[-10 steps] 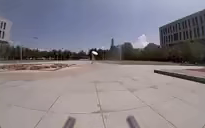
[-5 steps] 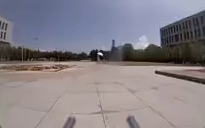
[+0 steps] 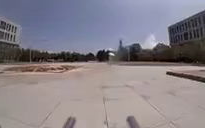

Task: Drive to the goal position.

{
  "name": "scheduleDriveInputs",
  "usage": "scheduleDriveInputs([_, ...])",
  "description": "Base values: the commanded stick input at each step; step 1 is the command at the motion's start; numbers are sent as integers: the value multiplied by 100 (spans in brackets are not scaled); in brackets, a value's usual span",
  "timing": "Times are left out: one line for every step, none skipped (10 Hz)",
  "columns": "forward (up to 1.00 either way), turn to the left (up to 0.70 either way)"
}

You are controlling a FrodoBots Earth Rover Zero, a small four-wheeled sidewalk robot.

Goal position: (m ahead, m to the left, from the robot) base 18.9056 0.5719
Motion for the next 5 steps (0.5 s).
scheduleDriveInputs([100,27])
scheduleDriveInputs([100,27])
scheduleDriveInputs([100,27])
scheduleDriveInputs([100,27])
scheduleDriveInputs([100,27])
